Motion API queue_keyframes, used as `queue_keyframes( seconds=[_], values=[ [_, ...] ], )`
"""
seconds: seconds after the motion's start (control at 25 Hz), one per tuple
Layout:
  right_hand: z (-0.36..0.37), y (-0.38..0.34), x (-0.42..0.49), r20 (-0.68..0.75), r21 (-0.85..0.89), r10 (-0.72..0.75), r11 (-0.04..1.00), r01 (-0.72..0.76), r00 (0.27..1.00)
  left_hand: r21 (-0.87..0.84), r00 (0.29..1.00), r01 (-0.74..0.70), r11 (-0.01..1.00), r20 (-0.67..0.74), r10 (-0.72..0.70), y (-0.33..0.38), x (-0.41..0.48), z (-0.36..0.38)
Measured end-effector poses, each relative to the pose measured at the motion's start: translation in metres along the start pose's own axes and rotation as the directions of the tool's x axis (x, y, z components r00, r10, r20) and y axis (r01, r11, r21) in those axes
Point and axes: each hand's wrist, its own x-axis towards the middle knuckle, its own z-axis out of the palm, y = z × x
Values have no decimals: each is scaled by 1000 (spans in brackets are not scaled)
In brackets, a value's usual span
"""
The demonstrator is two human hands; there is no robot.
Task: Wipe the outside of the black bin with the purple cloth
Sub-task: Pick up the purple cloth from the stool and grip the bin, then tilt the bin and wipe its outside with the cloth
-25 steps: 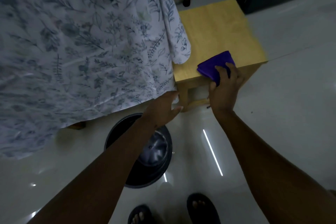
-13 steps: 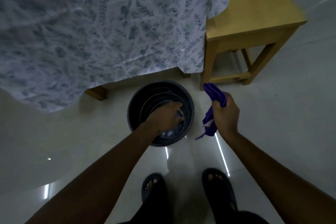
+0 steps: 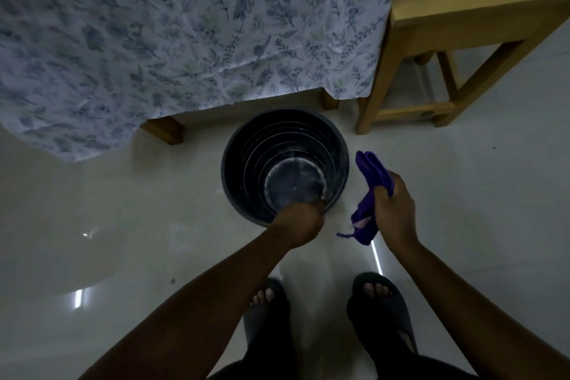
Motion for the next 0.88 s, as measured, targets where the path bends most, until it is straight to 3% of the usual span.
queue_keyframes(
  seconds=[0.12,0.24,0.44,0.52,0.6,0.64,0.68,0.76,0.88],
  values=[
    [-1,-12,14,-43,32,-48,998,49,998,56,971,57,997,-235,-42,-14,2,-28],
    [1,-21,23,-56,30,-169,985,171,984,-200,873,159,967,-428,-233,-30,-5,-54],
    [28,-4,16,145,-113,-332,930,349,932,-517,835,126,847,-405,-371,-46,-7,-30],
    [48,19,8,314,-363,-379,799,479,871,-574,826,137,807,-383,-413,-53,-1,-24],
    [65,38,5,456,-624,-389,502,599,801,-613,821,144,777,-364,-439,-61,1,-20],
    [73,42,9,497,-666,-393,399,630,774,-616,823,155,772,-352,-446,-68,2,-17],
    [81,42,19,526,-654,-416,360,665,742,-610,827,166,775,-342,-446,-74,2,-12],
    [100,35,48,546,-591,-423,417,690,723,-605,828,174,777,-338,-448,-85,2,0],
    [111,31,96,496,-479,-266,711,515,827,-608,798,149,780,-392,-458,-91,10,7]
  ],
)
